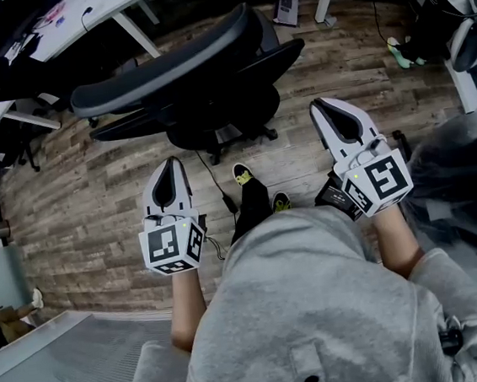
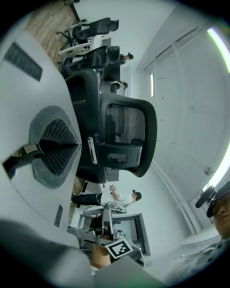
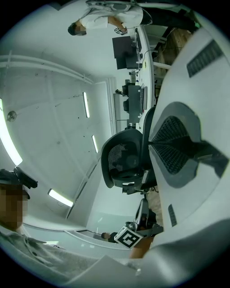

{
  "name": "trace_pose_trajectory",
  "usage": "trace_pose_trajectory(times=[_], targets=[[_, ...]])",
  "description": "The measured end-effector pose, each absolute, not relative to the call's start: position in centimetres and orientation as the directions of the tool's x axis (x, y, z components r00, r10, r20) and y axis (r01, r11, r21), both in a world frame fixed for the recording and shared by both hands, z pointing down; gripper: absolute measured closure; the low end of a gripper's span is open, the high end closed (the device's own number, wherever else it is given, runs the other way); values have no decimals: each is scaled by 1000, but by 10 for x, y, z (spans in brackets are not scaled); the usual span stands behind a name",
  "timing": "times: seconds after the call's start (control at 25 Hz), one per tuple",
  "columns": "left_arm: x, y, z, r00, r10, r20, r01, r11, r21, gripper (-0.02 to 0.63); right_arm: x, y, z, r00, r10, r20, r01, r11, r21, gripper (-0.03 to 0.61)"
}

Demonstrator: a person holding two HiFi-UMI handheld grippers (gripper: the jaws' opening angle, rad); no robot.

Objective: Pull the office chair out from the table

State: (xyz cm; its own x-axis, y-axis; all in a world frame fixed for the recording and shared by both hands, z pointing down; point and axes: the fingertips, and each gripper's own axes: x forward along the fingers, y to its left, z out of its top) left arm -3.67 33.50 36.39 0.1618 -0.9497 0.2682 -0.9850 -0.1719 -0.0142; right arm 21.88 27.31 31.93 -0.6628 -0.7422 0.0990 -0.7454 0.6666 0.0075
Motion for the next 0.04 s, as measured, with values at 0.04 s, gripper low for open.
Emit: trace_pose_trajectory(times=[0.04], targets=[[-37, 335, 363, 161, -950, 267, -985, -172, -16, 601, 219, 274, 318, -662, -743, 98, -746, 666, 9, 537]])
